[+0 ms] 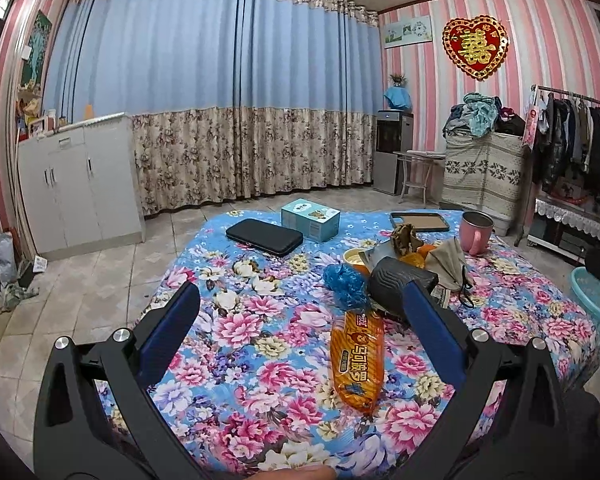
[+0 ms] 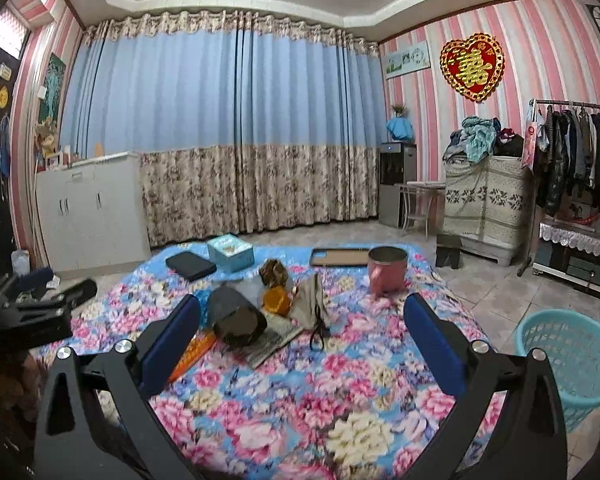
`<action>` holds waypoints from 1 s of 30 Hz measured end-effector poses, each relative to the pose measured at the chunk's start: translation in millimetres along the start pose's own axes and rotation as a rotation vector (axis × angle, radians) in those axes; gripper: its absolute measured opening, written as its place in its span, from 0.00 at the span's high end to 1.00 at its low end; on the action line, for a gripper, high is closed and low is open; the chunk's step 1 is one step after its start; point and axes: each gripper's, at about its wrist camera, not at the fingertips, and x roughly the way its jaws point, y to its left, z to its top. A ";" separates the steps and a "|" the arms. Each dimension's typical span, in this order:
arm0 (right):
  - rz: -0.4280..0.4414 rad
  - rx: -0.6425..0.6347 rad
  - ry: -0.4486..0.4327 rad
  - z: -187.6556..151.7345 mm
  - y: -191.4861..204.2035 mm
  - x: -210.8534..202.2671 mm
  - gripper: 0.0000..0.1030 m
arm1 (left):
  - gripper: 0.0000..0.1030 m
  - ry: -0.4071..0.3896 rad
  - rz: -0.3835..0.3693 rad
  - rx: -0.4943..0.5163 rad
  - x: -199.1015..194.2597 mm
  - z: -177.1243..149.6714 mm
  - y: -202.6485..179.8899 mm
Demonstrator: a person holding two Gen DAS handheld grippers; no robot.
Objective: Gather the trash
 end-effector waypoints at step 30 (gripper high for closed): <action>-0.022 -0.013 0.107 -9.1 8.2 47.9 0.04 | 0.05 0.048 0.050 0.034 17.6 1.2 -12.1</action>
